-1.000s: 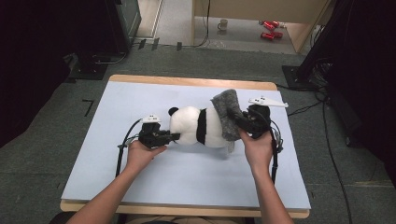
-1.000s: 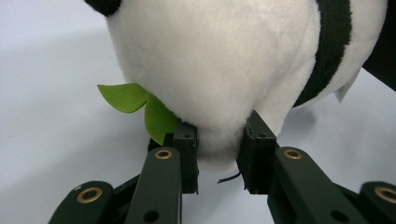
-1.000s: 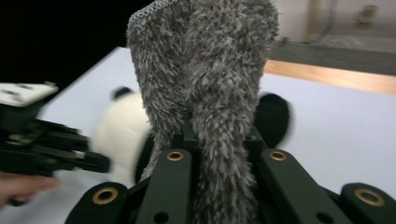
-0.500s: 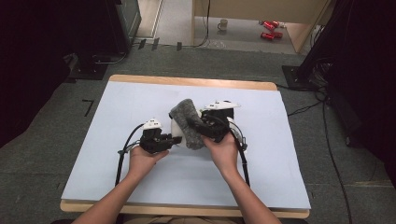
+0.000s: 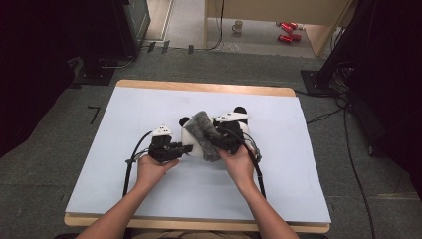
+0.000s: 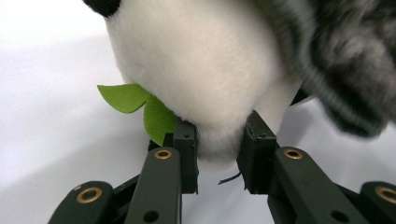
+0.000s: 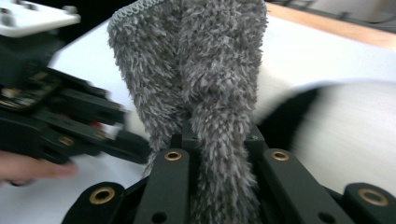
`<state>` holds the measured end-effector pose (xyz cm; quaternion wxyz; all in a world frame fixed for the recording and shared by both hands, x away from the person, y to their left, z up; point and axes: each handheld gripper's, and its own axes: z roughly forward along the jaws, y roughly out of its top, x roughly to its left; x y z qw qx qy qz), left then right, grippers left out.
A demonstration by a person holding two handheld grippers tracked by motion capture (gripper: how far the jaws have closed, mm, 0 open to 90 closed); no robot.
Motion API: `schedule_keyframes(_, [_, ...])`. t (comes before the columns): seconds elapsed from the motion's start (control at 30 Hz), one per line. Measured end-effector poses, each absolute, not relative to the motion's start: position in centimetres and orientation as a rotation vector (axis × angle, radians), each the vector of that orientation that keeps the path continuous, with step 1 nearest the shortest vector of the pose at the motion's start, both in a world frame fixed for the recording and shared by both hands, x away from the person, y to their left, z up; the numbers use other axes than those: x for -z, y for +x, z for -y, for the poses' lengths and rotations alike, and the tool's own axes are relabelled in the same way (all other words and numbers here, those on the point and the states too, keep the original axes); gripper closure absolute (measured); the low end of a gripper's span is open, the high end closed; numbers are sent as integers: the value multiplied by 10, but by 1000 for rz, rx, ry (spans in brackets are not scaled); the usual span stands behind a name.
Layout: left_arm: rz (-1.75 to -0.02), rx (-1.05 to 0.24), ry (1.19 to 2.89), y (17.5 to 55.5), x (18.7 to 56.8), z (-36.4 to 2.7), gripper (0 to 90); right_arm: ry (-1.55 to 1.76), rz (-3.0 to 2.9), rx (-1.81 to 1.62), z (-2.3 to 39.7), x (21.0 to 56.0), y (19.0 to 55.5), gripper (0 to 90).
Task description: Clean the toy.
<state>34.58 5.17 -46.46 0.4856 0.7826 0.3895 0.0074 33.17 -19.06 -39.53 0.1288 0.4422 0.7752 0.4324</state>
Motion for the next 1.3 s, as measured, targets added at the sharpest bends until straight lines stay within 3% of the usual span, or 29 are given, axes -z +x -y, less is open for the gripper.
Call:
schedule_keyframes(0.6, [-874, 43, 1949, 374, 458, -57, 721, 1517, -2013, -1316, 281, 386, 321, 792])
schedule_keyframes(1.0, [-872, 47, 1953, 376, 462, -60, 703, 1499, -1994, -1349, 297, 370, 310, 792])
schedule_keyframes(1.27, [-851, 28, 1945, 376, 464, -62, 570, 1501, -2047, -1330, 288, 381, 316, 791])
schedule_keyframes(1.3, [-837, 22, 1946, 376, 465, -63, 521, 1505, -2038, -1338, 291, 384, 318, 790])
